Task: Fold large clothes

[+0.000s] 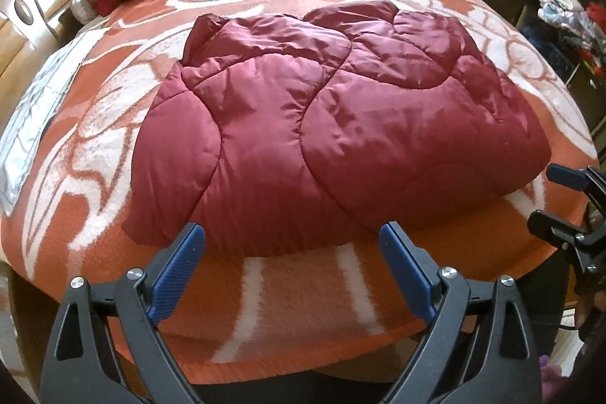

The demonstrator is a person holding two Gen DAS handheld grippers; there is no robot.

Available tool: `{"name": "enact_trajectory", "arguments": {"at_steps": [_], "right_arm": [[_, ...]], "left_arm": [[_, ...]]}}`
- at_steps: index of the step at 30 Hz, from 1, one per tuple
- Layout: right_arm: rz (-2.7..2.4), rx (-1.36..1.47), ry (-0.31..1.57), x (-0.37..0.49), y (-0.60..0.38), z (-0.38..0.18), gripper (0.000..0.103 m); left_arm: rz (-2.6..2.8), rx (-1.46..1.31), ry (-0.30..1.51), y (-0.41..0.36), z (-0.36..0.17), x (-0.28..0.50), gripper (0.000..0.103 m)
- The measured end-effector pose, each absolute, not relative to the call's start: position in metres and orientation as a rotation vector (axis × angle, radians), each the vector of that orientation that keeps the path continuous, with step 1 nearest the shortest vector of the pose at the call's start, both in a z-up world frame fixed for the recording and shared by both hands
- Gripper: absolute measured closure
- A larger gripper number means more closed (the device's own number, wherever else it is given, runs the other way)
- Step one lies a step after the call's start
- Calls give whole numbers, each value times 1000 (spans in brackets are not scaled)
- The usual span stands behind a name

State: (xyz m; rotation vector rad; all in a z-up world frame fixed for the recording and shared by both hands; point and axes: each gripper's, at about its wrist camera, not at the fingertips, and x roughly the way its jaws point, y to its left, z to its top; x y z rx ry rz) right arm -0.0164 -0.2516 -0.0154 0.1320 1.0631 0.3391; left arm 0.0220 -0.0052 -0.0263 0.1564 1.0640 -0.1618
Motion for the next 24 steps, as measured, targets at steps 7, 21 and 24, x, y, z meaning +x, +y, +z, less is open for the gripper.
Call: {"name": "enact_trajectory", "arguments": {"at_steps": [7,21,24], "right_arm": [[338,133,1092,-6,-251,-21,1],[359,82,1094,14,-242,-12,1],[362,76,1090,19,-242,-10,1]], "left_arm": [[-151,196,1072,-12,-26,30,9],[-152,206,1053,-18,-16,45,9],[-158,198,1058,-18,-15,49,9]]}}
